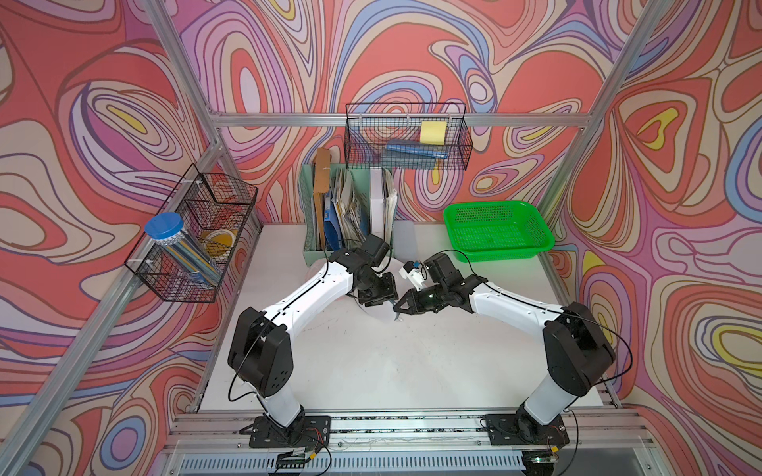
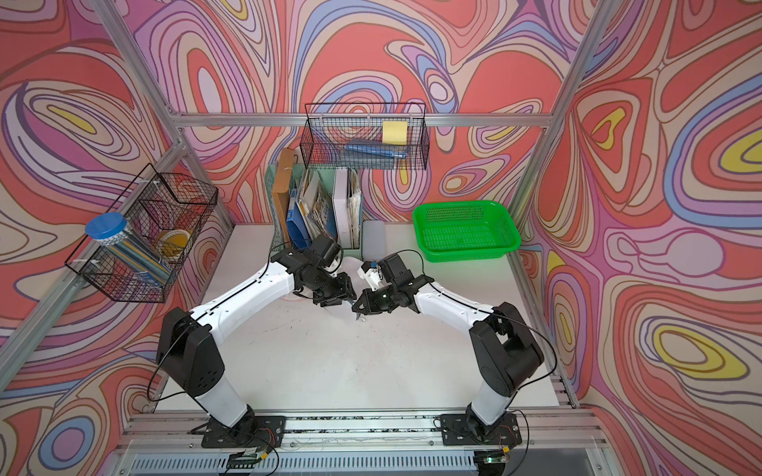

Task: Turn the laundry bag inside out
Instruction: Zip the zipper on the laundry bag.

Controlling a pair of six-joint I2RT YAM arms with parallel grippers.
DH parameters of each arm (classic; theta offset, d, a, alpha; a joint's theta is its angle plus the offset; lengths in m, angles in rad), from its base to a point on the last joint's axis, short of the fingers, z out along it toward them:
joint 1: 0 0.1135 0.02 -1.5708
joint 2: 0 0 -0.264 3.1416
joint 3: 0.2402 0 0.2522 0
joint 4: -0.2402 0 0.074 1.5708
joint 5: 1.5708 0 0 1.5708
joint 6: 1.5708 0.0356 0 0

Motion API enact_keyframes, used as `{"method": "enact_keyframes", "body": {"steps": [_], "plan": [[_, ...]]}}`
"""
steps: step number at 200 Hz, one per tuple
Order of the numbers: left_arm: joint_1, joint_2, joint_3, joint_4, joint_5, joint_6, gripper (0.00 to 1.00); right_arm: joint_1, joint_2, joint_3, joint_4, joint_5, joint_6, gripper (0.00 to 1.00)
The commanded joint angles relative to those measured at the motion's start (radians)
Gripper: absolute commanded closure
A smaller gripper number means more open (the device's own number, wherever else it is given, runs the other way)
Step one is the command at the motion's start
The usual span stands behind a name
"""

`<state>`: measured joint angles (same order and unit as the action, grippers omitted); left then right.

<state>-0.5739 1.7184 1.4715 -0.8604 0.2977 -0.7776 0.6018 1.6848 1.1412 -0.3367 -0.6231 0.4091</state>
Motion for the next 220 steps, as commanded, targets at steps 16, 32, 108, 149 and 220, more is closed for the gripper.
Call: {"method": "enact_keyframes", "body": {"steps": [16, 32, 108, 149, 220], "plan": [[0.005, 0.041, 0.021, -0.059, -0.059, -0.009, 0.59, 0.006, -0.020, 0.020, -0.010, 0.008, -0.014, 1.00], [0.007, 0.045, 0.017, -0.051, -0.070, -0.011, 0.70, 0.006, -0.022, 0.022, -0.013, 0.005, -0.014, 1.00], [0.170, 0.041, 0.095, -0.055, 0.074, -0.049, 1.00, 0.005, -0.050, -0.056, -0.038, 0.001, -0.033, 1.00], [0.359, 0.007, 0.003, 0.068, 0.324, -0.182, 1.00, -0.004, -0.083, -0.118, -0.043, 0.006, -0.039, 1.00], [0.493, -0.047, -0.167, 0.240, 0.535, -0.281, 0.94, -0.018, -0.083, -0.120, -0.067, 0.023, -0.086, 1.00]]}}
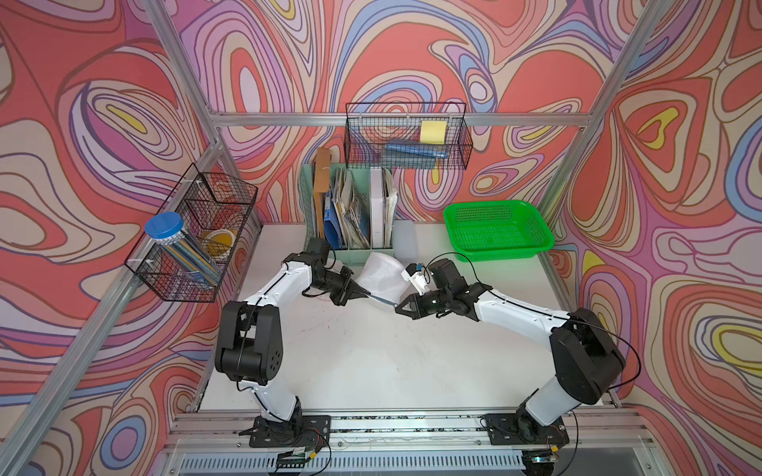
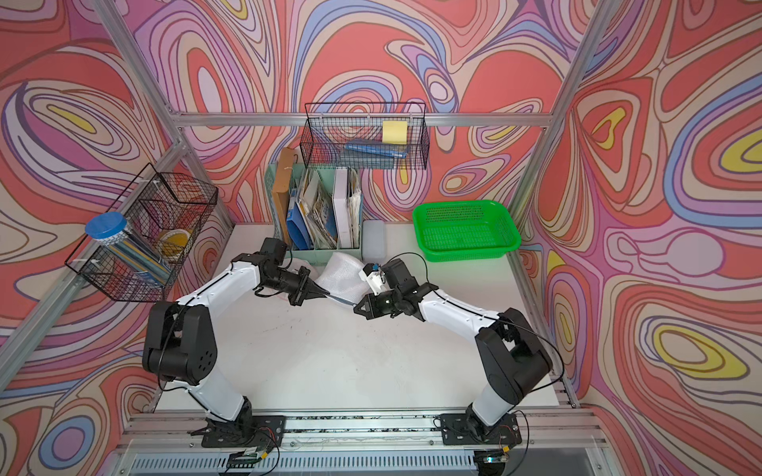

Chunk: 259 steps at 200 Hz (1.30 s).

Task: Turn the laundry bag inside out
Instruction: Zip the zipper on the laundry bag.

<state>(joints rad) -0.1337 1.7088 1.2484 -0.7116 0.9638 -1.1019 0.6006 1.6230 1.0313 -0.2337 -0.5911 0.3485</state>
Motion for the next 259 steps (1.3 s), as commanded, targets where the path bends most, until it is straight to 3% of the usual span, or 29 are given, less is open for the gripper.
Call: {"method": "enact_keyframes", "body": {"steps": [1, 10, 32, 51, 93, 148, 179, 195, 208, 220, 239, 259], "plan": [[0.052, -0.037, 0.058, 0.087, -0.133, 0.047, 0.93, -0.017, -0.022, -0.007, -0.169, -0.010, -0.025, 1.00], [0.032, -0.037, 0.072, 0.049, -0.152, 0.092, 0.86, -0.018, -0.014, 0.012, -0.165, -0.019, -0.015, 1.00], [-0.040, -0.041, 0.096, -0.049, -0.225, 0.183, 0.56, -0.014, 0.009, 0.062, -0.149, -0.036, 0.014, 1.00], [-0.115, -0.061, 0.126, -0.145, -0.345, 0.234, 0.41, -0.009, 0.022, 0.092, -0.143, -0.036, 0.033, 1.00], [-0.266, -0.050, 0.173, -0.167, -0.485, 0.240, 0.39, 0.008, 0.044, 0.119, -0.150, -0.037, 0.035, 1.00], [-0.346, 0.046, 0.271, -0.119, -0.536, 0.286, 0.38, 0.012, 0.038, 0.113, -0.151, -0.040, 0.033, 1.00], [-0.361, 0.094, 0.248, -0.090, -0.498, 0.287, 0.46, 0.012, 0.037, 0.118, -0.153, -0.039, 0.033, 1.00], [-0.361, 0.099, 0.244, -0.079, -0.506, 0.274, 0.60, 0.012, 0.037, 0.116, -0.157, -0.039, 0.030, 1.00], [-0.358, 0.100, 0.264, -0.097, -0.534, 0.268, 0.81, 0.012, 0.035, 0.110, -0.162, -0.039, 0.025, 1.00], [-0.345, 0.110, 0.295, -0.128, -0.547, 0.270, 0.92, 0.012, 0.031, 0.100, -0.170, -0.039, 0.021, 1.00], [-0.303, 0.134, 0.350, -0.184, -0.536, 0.270, 1.00, 0.012, 0.013, 0.068, -0.172, -0.038, 0.018, 1.00], [-0.252, 0.136, 0.362, -0.196, -0.512, 0.255, 1.00, 0.012, -0.004, 0.029, -0.174, -0.035, 0.015, 1.00]]}}
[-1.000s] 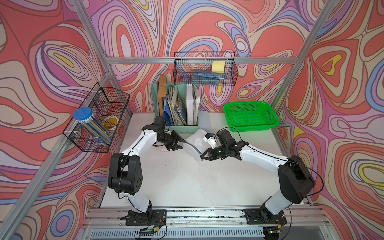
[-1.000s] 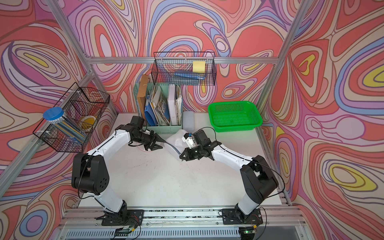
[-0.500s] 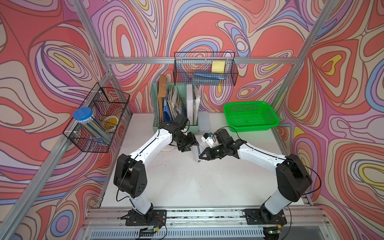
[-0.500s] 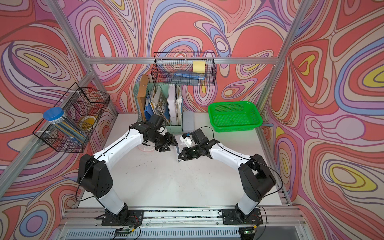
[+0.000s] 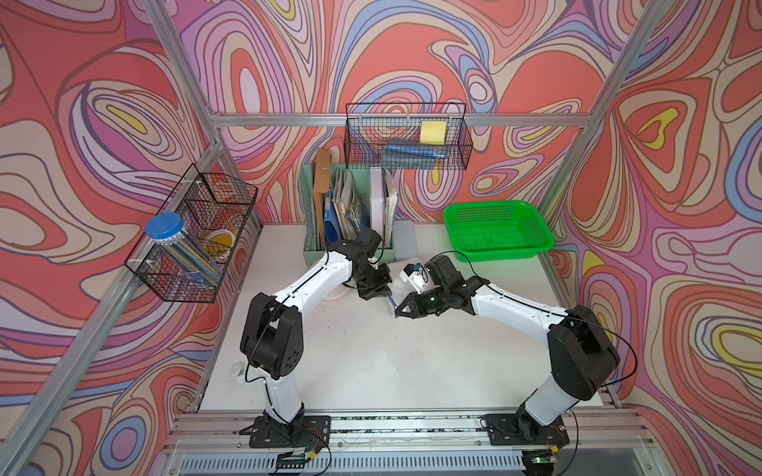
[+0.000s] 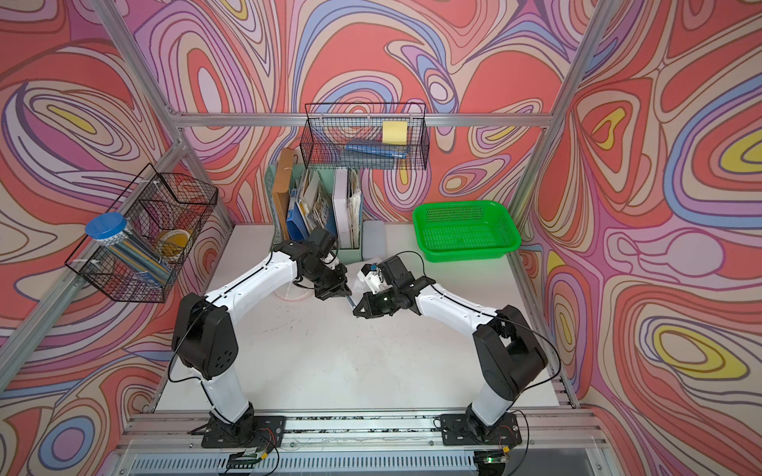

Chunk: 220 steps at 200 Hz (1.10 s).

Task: Turn the laundry bag inside out
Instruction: Zip the zipper on the laundry bag.

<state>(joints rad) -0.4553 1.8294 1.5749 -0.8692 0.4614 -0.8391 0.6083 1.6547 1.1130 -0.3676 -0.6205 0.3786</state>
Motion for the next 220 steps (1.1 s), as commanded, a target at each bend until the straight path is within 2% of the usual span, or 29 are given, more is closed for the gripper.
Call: {"method": "enact_keyframes", "body": {"steps": [1, 20, 50, 53, 66, 70, 95, 114, 137, 176, 185, 191, 195, 212, 220], "plan": [[0.074, 0.016, 0.035, -0.037, -0.008, -0.008, 1.00, 0.004, -0.037, -0.054, -0.041, -0.006, -0.014, 1.00], [0.115, 0.007, 0.014, -0.021, 0.029, -0.025, 1.00, 0.004, -0.042, -0.077, -0.037, -0.005, -0.014, 1.00], [0.118, -0.015, 0.011, -0.028, 0.038, -0.025, 1.00, 0.004, -0.037, -0.046, -0.027, -0.028, -0.005, 1.00], [0.118, -0.019, 0.011, -0.028, 0.040, -0.023, 0.95, 0.005, -0.036, -0.040, -0.025, -0.034, -0.004, 1.00], [0.118, -0.036, 0.019, -0.035, 0.037, -0.016, 0.56, 0.004, -0.033, -0.012, -0.020, -0.054, 0.004, 1.00], [0.118, -0.044, 0.023, -0.041, 0.033, -0.011, 0.47, 0.005, -0.031, -0.002, -0.018, -0.059, 0.010, 1.00], [0.127, -0.071, 0.096, -0.118, -0.024, 0.035, 0.27, 0.002, -0.031, 0.052, 0.002, -0.081, 0.049, 1.00], [0.138, -0.074, 0.172, -0.203, -0.070, 0.082, 0.17, -0.019, -0.023, 0.076, 0.018, -0.110, 0.107, 1.00], [0.140, -0.083, 0.217, -0.265, -0.119, 0.130, 0.11, -0.065, -0.022, 0.072, 0.050, -0.125, 0.164, 1.00], [0.141, -0.117, 0.170, -0.245, -0.109, 0.147, 0.08, -0.210, 0.027, 0.030, 0.130, -0.156, 0.250, 1.00], [0.140, -0.127, 0.153, -0.236, -0.109, 0.146, 0.02, -0.242, 0.049, 0.037, 0.129, -0.141, 0.249, 1.00], [0.140, -0.133, 0.141, -0.229, -0.109, 0.147, 0.01, -0.266, 0.067, 0.043, 0.133, -0.126, 0.251, 1.00], [0.140, -0.138, 0.135, -0.223, -0.109, 0.147, 0.01, -0.282, 0.080, 0.049, 0.134, -0.116, 0.255, 0.95], [0.141, -0.157, 0.109, -0.219, -0.126, 0.156, 0.01, -0.335, 0.125, 0.075, 0.149, -0.071, 0.251, 0.61], [0.141, -0.169, 0.091, -0.214, -0.146, 0.162, 0.01, -0.350, 0.154, 0.092, 0.139, -0.050, 0.237, 0.54]]}}
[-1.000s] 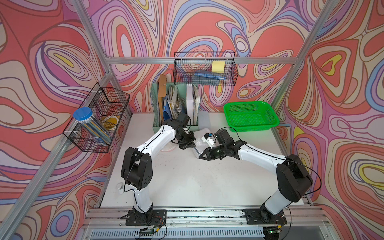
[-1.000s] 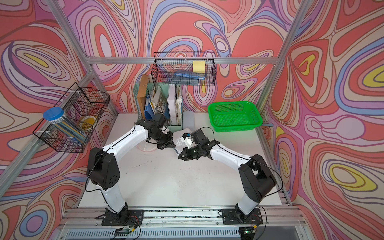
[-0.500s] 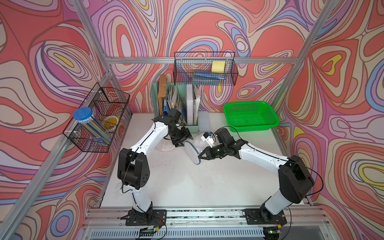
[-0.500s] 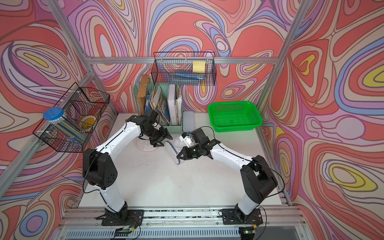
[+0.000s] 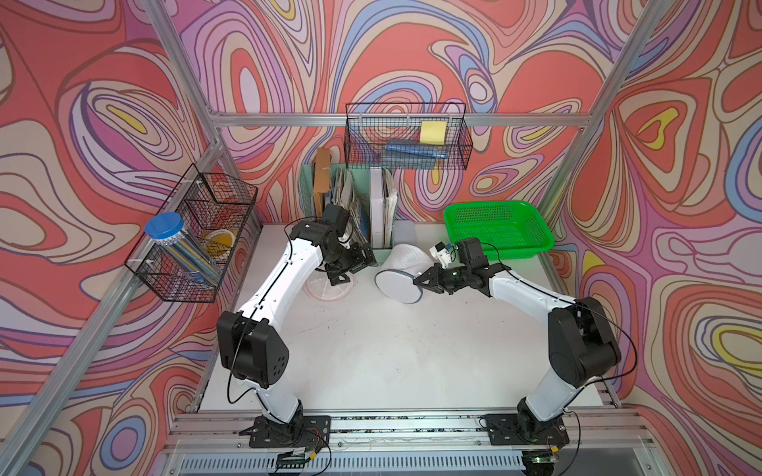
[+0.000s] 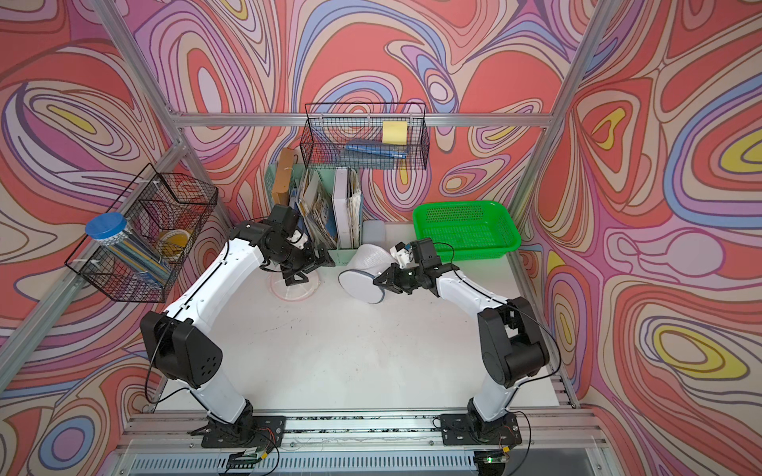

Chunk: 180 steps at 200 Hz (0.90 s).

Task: Turn the laundry bag inside out
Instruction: Zip the zipper on the laundry bag, then reset both arms

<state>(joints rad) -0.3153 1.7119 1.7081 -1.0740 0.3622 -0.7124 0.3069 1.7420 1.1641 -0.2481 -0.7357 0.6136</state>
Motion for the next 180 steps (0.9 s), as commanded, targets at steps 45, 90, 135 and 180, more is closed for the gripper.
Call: {"method": "enact_keyframes", "body": {"steps": [45, 90, 135, 180], "plan": [[0.029, -0.171, -0.249, 0.088, -0.226, 0.089, 0.01, -0.061, 0.070, 0.117, -0.050, 0.152, -0.133, 0.22], [0.087, -0.243, -0.361, 0.153, -0.210, 0.108, 0.01, -0.015, -0.030, 0.073, -0.042, 0.260, -0.373, 0.02], [0.090, -0.252, -0.370, 0.163, -0.202, 0.125, 0.01, 0.064, -0.068, 0.031, 0.014, 0.408, -0.571, 0.02], [0.102, -0.347, -0.472, 0.227, -0.411, 0.152, 0.01, 0.062, -0.156, -0.074, 0.142, 0.618, -0.537, 0.02]]}}
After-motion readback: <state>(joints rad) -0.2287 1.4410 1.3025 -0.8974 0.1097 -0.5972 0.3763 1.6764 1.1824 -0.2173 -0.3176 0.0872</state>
